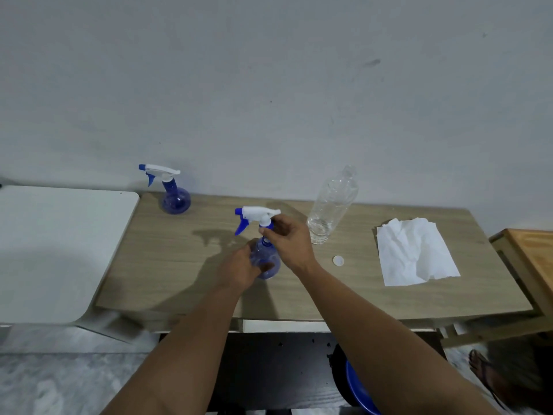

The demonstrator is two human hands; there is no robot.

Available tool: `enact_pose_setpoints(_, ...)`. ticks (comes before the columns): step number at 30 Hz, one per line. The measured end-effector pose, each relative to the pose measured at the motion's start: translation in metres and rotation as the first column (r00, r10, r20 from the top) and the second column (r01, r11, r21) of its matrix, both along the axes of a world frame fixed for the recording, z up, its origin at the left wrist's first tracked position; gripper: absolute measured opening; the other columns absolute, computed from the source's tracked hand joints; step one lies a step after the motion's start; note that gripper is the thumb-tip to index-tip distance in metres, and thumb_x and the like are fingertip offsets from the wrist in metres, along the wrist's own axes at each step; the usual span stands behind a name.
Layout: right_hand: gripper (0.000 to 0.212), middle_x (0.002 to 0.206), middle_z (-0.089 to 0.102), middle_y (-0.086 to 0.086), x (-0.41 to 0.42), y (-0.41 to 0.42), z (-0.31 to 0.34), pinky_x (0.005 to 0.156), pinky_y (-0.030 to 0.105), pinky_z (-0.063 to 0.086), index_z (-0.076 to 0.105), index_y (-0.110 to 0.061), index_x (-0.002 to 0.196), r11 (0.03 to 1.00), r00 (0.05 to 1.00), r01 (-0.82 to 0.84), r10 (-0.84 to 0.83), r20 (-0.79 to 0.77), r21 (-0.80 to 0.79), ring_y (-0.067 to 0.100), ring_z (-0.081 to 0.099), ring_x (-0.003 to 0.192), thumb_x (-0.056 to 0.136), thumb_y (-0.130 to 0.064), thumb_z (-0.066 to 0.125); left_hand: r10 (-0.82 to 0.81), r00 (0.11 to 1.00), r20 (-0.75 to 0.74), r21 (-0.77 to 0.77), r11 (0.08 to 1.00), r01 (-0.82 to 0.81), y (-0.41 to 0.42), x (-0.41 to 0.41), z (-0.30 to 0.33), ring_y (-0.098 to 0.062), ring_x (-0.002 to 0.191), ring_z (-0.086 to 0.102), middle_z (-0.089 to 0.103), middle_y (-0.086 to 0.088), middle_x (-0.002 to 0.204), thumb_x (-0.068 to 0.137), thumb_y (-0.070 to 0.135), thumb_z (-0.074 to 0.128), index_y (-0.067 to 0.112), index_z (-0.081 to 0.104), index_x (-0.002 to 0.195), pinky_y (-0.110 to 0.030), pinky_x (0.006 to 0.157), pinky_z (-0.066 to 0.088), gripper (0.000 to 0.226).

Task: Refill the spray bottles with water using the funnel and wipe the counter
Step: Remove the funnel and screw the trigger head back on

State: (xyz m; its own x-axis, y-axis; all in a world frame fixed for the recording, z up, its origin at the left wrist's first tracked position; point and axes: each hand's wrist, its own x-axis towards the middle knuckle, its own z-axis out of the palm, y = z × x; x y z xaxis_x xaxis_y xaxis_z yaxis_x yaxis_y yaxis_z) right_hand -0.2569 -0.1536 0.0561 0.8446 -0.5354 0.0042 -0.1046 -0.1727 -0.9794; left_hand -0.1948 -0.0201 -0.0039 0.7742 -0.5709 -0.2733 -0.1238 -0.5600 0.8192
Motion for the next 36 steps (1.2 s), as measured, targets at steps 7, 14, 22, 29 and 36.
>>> enact_pose_setpoints(7,0.031,0.103,0.079,-0.017,-0.017,0.007,-0.022,0.085,0.015,0.055,0.073,-0.022,0.112,1.0,0.999,0.016,-0.015,-0.044,0.015,0.003,0.074,0.101,0.086,-0.006,0.081,-0.028,0.996,0.09,-0.004,1.0,0.028,0.003,-0.001,0.0,-0.011,0.088,0.069,0.072,0.014,0.094,0.076,0.044,0.08,0.041,0.057,0.104,-0.033,0.079,0.053,0.036)
enact_pose_setpoints(14,0.027,0.097,0.079,-0.007,-0.02,0.002,-0.025,0.084,0.034,0.06,0.068,-0.028,0.095,0.999,0.996,0.037,-0.039,-0.081,-0.02,0.011,0.076,0.096,0.08,-0.017,0.088,-0.017,0.995,0.095,0.006,1.0,0.016,0.0,-0.003,-0.001,-0.018,0.094,0.068,0.072,0.007,0.101,0.081,0.027,0.077,0.032,0.059,0.12,-0.042,0.086,0.055,0.044)
enact_pose_setpoints(22,0.042,0.105,0.077,-0.005,-0.02,0.007,-0.029,0.089,0.036,0.061,0.069,-0.021,0.12,0.999,0.997,0.04,-0.041,-0.066,-0.023,0.012,0.075,0.099,0.081,-0.02,0.085,0.003,0.993,0.116,0.022,1.0,-0.006,-0.001,-0.002,-0.004,-0.017,0.092,0.069,0.072,0.01,0.1,0.084,0.025,0.072,0.035,0.06,0.122,-0.037,0.081,0.055,0.042)
enact_pose_setpoints(29,0.046,0.111,0.076,-0.002,-0.018,0.011,-0.033,0.093,0.025,0.058,0.065,-0.016,0.116,0.995,0.991,0.097,-0.096,-0.094,0.009,0.008,0.073,0.105,0.078,-0.024,0.091,0.003,0.993,0.122,0.033,0.999,-0.007,-0.003,-0.001,-0.01,-0.022,0.091,0.07,0.073,0.001,0.099,0.088,0.032,0.069,0.033,0.061,0.118,-0.038,0.08,0.056,0.031)
enact_pose_setpoints(36,0.036,0.104,0.077,-0.002,-0.019,0.014,-0.036,0.087,0.024,0.058,0.062,-0.022,0.103,0.991,0.991,0.127,-0.124,-0.058,0.047,0.009,0.074,0.1,0.08,-0.02,0.09,-0.012,0.991,0.134,0.082,0.997,0.001,-0.002,0.0,-0.012,-0.021,0.096,0.069,0.073,0.004,0.106,0.087,0.027,0.07,0.035,0.059,0.124,-0.04,0.086,0.056,0.04)
